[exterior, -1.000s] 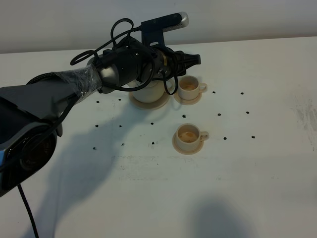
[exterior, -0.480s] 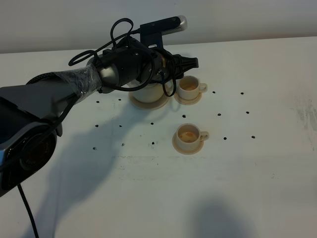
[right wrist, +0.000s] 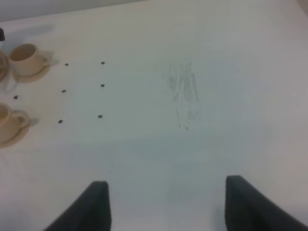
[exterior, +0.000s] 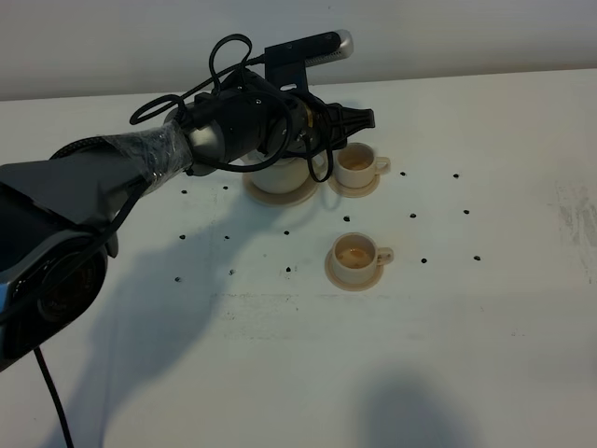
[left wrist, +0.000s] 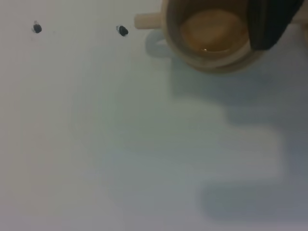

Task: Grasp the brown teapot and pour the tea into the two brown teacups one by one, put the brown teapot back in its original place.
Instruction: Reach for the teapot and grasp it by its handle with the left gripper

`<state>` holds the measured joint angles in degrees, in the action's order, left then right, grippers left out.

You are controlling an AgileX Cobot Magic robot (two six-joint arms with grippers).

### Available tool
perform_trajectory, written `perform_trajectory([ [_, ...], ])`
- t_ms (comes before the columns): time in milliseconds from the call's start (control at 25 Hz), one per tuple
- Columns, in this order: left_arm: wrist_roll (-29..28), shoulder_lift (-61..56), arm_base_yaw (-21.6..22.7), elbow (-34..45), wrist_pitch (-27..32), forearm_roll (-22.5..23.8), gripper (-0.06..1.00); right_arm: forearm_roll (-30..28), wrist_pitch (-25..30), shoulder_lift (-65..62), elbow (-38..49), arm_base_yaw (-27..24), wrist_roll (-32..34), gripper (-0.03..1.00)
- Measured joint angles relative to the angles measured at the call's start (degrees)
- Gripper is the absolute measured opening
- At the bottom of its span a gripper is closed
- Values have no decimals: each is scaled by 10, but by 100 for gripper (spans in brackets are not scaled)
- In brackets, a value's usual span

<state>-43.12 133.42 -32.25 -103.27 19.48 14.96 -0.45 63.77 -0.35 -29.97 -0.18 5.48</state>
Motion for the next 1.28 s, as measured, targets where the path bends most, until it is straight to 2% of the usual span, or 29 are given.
perform_trajectory([
  [560, 12, 0, -8, 0, -8, -5, 42, 0, 0, 0, 0, 0, 0, 50],
  [1280, 19, -1, -8, -5, 37, -6, 42, 0, 0, 0, 0, 0, 0, 50],
])
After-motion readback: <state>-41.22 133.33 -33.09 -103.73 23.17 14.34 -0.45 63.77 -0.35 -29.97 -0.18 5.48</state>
